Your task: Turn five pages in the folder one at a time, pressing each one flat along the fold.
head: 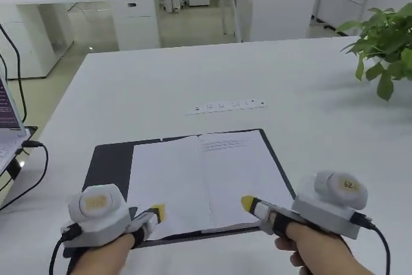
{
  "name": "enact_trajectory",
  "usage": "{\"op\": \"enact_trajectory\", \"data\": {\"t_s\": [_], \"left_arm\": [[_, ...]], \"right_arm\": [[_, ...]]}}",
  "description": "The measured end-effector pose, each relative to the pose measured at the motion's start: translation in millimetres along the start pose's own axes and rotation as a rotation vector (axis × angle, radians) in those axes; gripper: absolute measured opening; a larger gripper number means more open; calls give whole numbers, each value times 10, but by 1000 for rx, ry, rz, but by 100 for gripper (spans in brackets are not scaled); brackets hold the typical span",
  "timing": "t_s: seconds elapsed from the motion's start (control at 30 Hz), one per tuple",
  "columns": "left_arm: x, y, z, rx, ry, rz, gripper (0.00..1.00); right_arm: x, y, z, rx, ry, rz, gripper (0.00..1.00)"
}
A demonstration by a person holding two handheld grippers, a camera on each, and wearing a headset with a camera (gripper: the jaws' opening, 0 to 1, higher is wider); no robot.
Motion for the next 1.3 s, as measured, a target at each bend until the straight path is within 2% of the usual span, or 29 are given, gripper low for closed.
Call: {"op": "enact_trajectory", "data": {"t_s": [0.03,0.17,0.37,0.43,0.5,0.6,0.73,0.83,0.97,1.03,1.1,1.23,1.3], "left_arm": [[2,17,-39,-10,-4,-4,37],[59,66,-246,-37,23,-32,39],[138,9,-482,-44,45,-57,45],[152,-14,-530,-44,46,-62,48],[164,-42,-595,-36,49,-53,52],[181,-90,-669,-23,65,-13,56],[204,-157,-755,-13,75,-2,59],[199,-194,-789,-5,80,6,64],[175,-230,-823,7,75,1,71],[161,-235,-839,11,76,18,75],[130,-240,-856,13,53,49,77],[123,-220,-896,25,65,97,85],[119,-204,-915,27,61,128,91]], "right_arm": [[38,41,-42,-24,13,10,0],[164,135,-172,-72,54,22,0],[321,201,-339,-116,45,-37,0],[363,209,-376,-118,20,-74,2],[393,207,-396,-120,-11,-96,14],[455,187,-436,-109,-15,-140,26],[499,179,-514,-110,-45,-212,34],[524,184,-560,-103,-45,-254,38],[547,215,-627,-108,-23,-274,43],[547,220,-648,-107,-35,-315,49],[530,232,-671,-106,-59,-351,55],[501,280,-719,-112,-87,-381,63],[482,275,-744,-92,-102,-416,70]]}}
Point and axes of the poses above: the centre of the closed fingertips' face, and the gripper's own axes: z roughly forward along the fingers, y roughly to its right, x roughly out of its top, the point moved 6 cm from there along -z, roughly backward along the fingers, and after that the axes turned 12 degrees about x, right-handed, at the moved point
